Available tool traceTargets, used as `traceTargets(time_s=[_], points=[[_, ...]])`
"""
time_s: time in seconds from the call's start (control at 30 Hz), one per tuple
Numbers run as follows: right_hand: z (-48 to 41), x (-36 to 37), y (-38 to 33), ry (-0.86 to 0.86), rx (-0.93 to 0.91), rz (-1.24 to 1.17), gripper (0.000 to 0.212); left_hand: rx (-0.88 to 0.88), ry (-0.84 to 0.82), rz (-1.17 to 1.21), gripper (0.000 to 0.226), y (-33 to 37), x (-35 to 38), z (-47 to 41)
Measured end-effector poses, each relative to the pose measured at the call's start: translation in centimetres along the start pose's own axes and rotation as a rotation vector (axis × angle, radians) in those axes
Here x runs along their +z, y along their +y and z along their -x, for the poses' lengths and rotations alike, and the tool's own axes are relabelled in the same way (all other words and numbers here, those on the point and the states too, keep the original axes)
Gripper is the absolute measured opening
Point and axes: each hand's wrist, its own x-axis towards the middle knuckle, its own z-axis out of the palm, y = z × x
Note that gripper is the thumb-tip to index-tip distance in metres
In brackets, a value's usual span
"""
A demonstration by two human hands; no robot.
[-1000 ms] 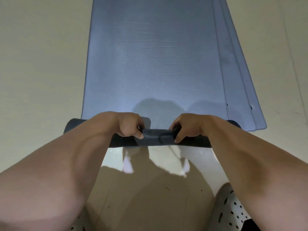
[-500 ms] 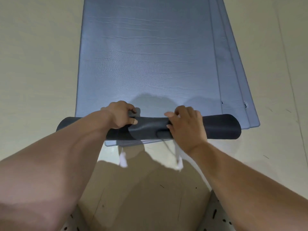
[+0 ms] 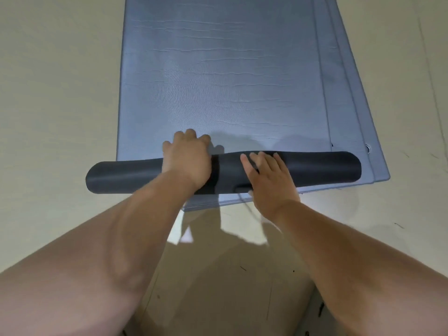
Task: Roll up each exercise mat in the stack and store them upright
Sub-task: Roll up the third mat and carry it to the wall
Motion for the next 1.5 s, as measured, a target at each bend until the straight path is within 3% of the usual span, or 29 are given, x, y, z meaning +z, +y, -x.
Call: traceTargets(time_s=[0.07, 0.13, 0.33, 0.43, 0.57, 0.63, 0.73, 0.87, 1.0, 1.13, 1.2, 1.3, 1.4, 1.5], points=[[-1.2, -0.7, 0.5, -0.012, 0.005, -0.077, 0.086, 0.142, 0.134, -0.033, 0.034, 1.1, 1.3, 2.0], [-2.4, -1.4, 1.2, -0.043, -0.011, -0.159, 0.09, 0.238, 0.176, -0.074, 0.044, 1.7, 3.4, 4.3], [-4.8, -2.1, 2.7, -0.081, -0.046, -0.249, 0.091, 0.169, -0.035, -0.172, 0.095, -1.1, 7.8, 6.8], [-4.7, -2.1, 2.5, -0.064, -0.027, -0.188, 0.083, 0.16, -0.069, -0.127, 0.087, -1.4, 7.3, 5.4], [-2.6, -1.6, 1.5, 0.13, 0.023, -0.045, 0.059, 0.103, -0.039, -0.077, 0.072, -0.6, 5.7, 2.6], [-1.3, -0.6, 0.8, 0.185, 0.057, -0.002, 0.063, 0.084, -0.032, -0.027, 0.061, -0.7, 4.7, 1.0], [-1.4, 0.0, 0.6, 0.084, 0.072, 0.073, 0.082, 0.08, -0.068, 0.033, 0.048, -0.8, 2.9, -1.3], [-3.9, -1.0, 1.0, 0.001, 0.103, 0.047, 0.08, 0.089, -0.131, 0.079, 0.036, -1.0, 1.2, -3.2], [-5.2, -1.8, 1.4, -0.083, 0.099, 0.014, 0.075, 0.085, -0.119, 0.086, 0.046, -1.1, 0.8, -3.5], [-6.9, -3.4, 2.2, -0.175, 0.087, -0.026, 0.078, 0.188, 0.191, 0.052, 0.052, -1.0, 2.6, -1.3], [-8.1, -4.7, 2.7, -0.226, 0.09, -0.061, 0.078, 0.207, 0.262, 0.028, 0.059, -1.3, 4.0, -0.4], [-9.3, -6.2, 3.1, -0.25, 0.083, -0.081, 0.079, 0.157, 0.207, 0.014, 0.072, -1.6, 4.2, -0.7], [-8.6, -5.9, 3.1, -0.159, 0.08, -0.078, 0.08, 0.127, 0.111, 0.014, 0.069, -1.7, 3.1, -2.3], [-7.3, -4.3, 2.4, -0.144, 0.047, 0.016, 0.103, 0.114, 0.067, 0.003, 0.07, -1.6, 2.5, -3.2]])
